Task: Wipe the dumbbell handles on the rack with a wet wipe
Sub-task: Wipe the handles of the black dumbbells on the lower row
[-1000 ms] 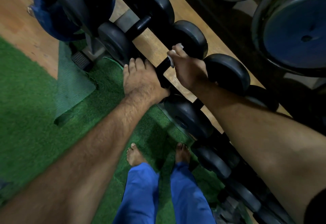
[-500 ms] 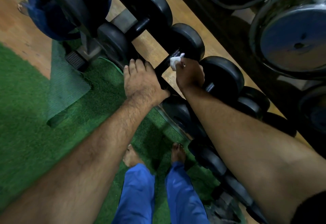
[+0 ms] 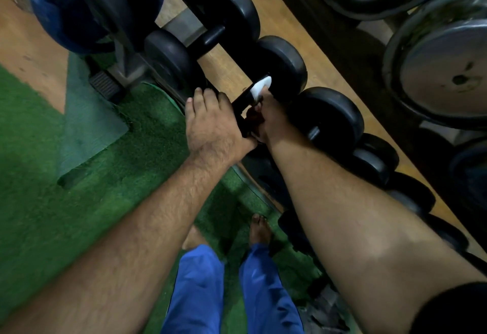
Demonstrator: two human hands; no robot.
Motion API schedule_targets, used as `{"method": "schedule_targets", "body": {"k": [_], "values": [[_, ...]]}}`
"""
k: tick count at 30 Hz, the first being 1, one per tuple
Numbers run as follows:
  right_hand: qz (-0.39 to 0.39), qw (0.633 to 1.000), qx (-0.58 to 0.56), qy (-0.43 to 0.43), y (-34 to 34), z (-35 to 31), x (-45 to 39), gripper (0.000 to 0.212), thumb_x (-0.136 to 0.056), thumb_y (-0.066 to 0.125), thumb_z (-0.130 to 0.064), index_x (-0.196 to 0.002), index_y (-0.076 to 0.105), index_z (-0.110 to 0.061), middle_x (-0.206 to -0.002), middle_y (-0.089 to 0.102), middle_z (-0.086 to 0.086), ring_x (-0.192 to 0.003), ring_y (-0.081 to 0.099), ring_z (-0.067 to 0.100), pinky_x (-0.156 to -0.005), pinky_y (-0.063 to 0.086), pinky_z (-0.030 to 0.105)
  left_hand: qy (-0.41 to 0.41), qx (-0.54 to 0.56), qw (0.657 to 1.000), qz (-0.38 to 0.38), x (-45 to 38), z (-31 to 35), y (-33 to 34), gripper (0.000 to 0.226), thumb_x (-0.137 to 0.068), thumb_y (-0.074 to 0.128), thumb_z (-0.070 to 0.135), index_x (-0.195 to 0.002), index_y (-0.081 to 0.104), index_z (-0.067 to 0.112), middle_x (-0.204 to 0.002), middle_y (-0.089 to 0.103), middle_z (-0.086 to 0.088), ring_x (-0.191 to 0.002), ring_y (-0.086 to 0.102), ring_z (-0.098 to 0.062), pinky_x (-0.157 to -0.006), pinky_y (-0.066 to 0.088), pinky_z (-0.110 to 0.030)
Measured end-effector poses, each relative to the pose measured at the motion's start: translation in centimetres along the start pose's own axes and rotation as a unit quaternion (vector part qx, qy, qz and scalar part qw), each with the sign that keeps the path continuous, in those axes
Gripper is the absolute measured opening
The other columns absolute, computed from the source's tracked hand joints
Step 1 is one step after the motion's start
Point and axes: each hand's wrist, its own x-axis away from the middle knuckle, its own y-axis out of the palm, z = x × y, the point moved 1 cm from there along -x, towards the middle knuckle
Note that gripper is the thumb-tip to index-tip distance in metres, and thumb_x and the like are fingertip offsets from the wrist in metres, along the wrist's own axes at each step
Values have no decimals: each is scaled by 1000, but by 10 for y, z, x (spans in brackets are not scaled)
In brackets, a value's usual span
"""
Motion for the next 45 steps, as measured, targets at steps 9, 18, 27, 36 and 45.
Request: {"method": "schedule_targets", "body": {"k": [9, 18, 27, 36, 45], "values": [[33, 999, -16, -20, 9, -8, 9, 43, -98, 50, -53, -75, 50, -16, -51, 40, -2, -42, 37, 13, -42, 29, 18, 9, 5, 999, 32, 0, -3, 4, 112, -62, 58, 79, -143, 33, 6, -151, 30, -18, -147, 17, -34, -122, 13, -46], [34, 995, 95, -27, -1, -15, 26, 35, -98, 57, -40, -75, 51, -14, -50, 36, -1, -35, 32, 11, -42, 28, 18, 22, 27, 999, 31, 2, -7, 2, 113, -63, 61, 77, -145, 31, 5, -152, 30, -17, -147, 17, -33, -122, 13, -46], [-48, 960, 271, 50, 1, -9, 41, 26, -98, 58, -38, -78, 52, -22, -59, 37, -6, -38, 31, 3, -40, 24, 14, -3, 130, 991, 34, 20, -35, 8, 129, -66, 75, 67, -155, 6, 4, -163, 10, -14, -151, 9, -26, -123, 8, -38], [9, 936, 350, -19, 15, 1, 43, 27, -86, 68, -31, -109, 73, -16, -62, 56, 1, -42, 37, 9, -34, 29, 13, -15, 124, 992, 13, 21, -32, 5, 132, -65, 75, 69, -155, 2, 6, -164, 7, -12, -151, 7, -25, -123, 6, -36], [68, 842, 413, -340, -14, 0, 42, 22, -91, 52, -25, -98, 73, -21, -106, 73, -3, -92, 63, 12, -81, 49, 24, -22, 101, 995, 4, 24, -30, 3, 130, -68, 69, 73, -155, -1, 6, -164, 3, -12, -151, 4, -25, -124, 6, -38]]}}
